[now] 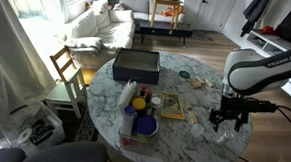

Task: Put the bottle inside the measuring cup then put it inside the container

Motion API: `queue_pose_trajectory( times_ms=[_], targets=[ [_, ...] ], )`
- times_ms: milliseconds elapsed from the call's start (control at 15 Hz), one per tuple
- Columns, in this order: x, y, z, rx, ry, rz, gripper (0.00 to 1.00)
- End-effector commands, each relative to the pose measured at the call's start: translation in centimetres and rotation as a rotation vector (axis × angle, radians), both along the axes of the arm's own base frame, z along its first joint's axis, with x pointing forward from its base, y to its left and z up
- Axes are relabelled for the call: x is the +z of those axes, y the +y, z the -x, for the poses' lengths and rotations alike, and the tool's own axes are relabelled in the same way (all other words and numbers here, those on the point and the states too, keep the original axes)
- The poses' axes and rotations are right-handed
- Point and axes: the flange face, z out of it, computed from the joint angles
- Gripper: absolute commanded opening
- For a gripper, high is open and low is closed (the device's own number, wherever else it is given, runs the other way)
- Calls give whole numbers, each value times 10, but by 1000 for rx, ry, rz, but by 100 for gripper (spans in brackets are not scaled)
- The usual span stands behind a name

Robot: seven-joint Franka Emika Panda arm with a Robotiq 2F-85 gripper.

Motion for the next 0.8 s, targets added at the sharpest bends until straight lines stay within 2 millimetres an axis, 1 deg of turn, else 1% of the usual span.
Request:
queue_pose_trajectory(
  times_ms=[0, 200, 333, 400, 533, 600, 667, 733],
  targets=[
    [-18, -13, 13, -1, -15, -39, 100],
    [-25, -16, 19, -7, -12, -89, 99],
    [-28, -16, 21, -10, -14, -118, 86],
    [-28, -17, 21, -12, -15, -130, 77],
    [-29, -18, 20, -16, -15, -137, 69],
    [-30, -19, 20, -20, -13, -134, 72],
    [-30, -19, 20, -20, -13, -135, 69],
    [-30, -20, 20, -22, -12, -135, 68]
  ],
)
